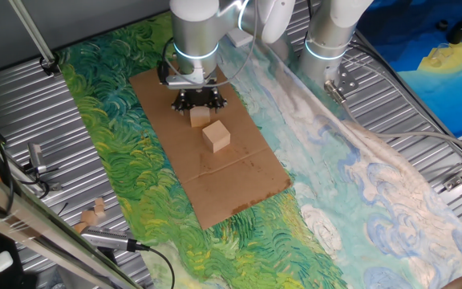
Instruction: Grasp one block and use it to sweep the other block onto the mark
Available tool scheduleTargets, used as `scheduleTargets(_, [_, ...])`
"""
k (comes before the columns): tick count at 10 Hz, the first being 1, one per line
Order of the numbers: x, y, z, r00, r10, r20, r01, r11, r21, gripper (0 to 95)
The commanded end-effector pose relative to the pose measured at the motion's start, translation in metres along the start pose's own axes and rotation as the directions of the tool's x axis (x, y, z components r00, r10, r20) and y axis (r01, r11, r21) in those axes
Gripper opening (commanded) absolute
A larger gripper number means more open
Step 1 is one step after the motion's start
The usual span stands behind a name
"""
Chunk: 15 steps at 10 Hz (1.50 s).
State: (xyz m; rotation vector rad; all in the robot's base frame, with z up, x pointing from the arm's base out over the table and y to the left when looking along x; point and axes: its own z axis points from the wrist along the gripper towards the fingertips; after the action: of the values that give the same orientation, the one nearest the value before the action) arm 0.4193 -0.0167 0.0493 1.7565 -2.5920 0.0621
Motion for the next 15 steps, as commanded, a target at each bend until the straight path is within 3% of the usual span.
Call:
scheduleTargets(1, [-0.0001,0.0001,-0.0001,1.0,-0.006,0.002,0.006,1.0,0.001,95.0])
scheduleTargets(7, [-0.0017,-0.0003,0.001,0.999,-0.036,-0.009,0.036,0.999,0.005,95.0])
scheduleTargets(8, [-0.0017,-0.0003,0.001,0.999,-0.053,-0.004,0.053,0.999,0.007,76.0])
scheduleTargets(9, [-0.0017,-0.0003,0.001,0.998,-0.064,0.002,0.064,0.998,0.011,76.0])
scheduleTargets(10, [-0.0017,-0.0003,0.001,0.998,-0.07,0.005,0.07,0.997,0.018,95.0])
scheduleTargets(15, [-0.0017,-0.0003,0.001,0.997,-0.074,0.021,0.073,0.995,0.068,95.0])
